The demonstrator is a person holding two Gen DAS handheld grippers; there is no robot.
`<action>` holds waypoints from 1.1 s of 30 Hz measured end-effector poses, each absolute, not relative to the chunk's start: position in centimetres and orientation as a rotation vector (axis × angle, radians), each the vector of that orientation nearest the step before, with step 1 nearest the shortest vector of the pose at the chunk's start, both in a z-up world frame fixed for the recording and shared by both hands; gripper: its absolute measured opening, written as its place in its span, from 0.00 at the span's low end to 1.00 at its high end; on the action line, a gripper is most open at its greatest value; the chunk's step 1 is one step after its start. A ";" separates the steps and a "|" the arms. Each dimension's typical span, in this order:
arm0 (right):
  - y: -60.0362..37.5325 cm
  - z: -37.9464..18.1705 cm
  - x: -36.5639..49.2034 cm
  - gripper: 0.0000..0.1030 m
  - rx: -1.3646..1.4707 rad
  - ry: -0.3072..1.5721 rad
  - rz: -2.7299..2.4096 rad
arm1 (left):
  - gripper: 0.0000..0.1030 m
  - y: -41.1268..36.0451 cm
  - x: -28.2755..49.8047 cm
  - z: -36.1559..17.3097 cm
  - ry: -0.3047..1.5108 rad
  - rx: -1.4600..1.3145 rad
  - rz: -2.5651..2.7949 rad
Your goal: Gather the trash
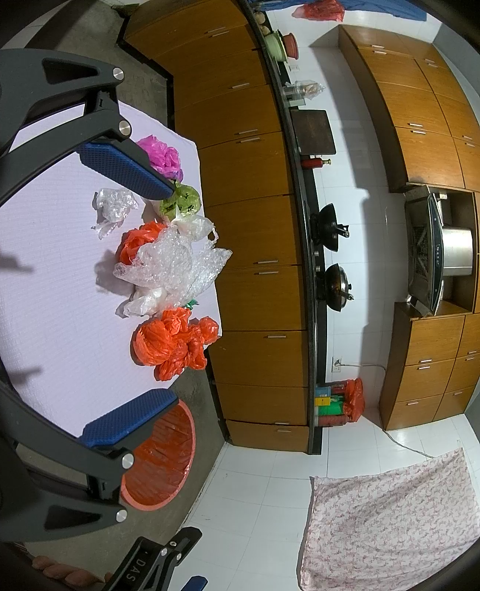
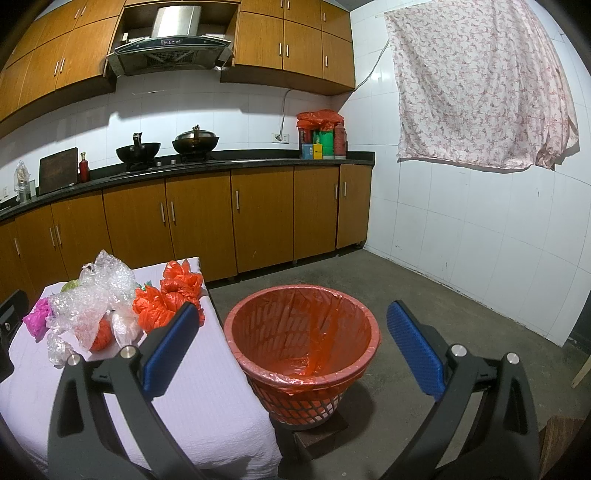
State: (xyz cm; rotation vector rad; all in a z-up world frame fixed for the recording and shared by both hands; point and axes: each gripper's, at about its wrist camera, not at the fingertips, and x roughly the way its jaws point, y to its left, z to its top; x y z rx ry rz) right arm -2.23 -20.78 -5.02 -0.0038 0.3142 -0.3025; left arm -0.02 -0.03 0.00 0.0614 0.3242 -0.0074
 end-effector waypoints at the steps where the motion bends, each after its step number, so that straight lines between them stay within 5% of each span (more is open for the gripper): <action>1: -20.8 -5.0 -2.2 0.96 -0.004 0.315 -0.302 | 0.98 0.0 0.0 0.0 0.324 0.061 -0.008; 33: -20.8 -4.7 -2.4 0.96 -0.002 0.315 -0.302 | 0.98 0.0 0.0 0.0 0.326 0.061 -0.008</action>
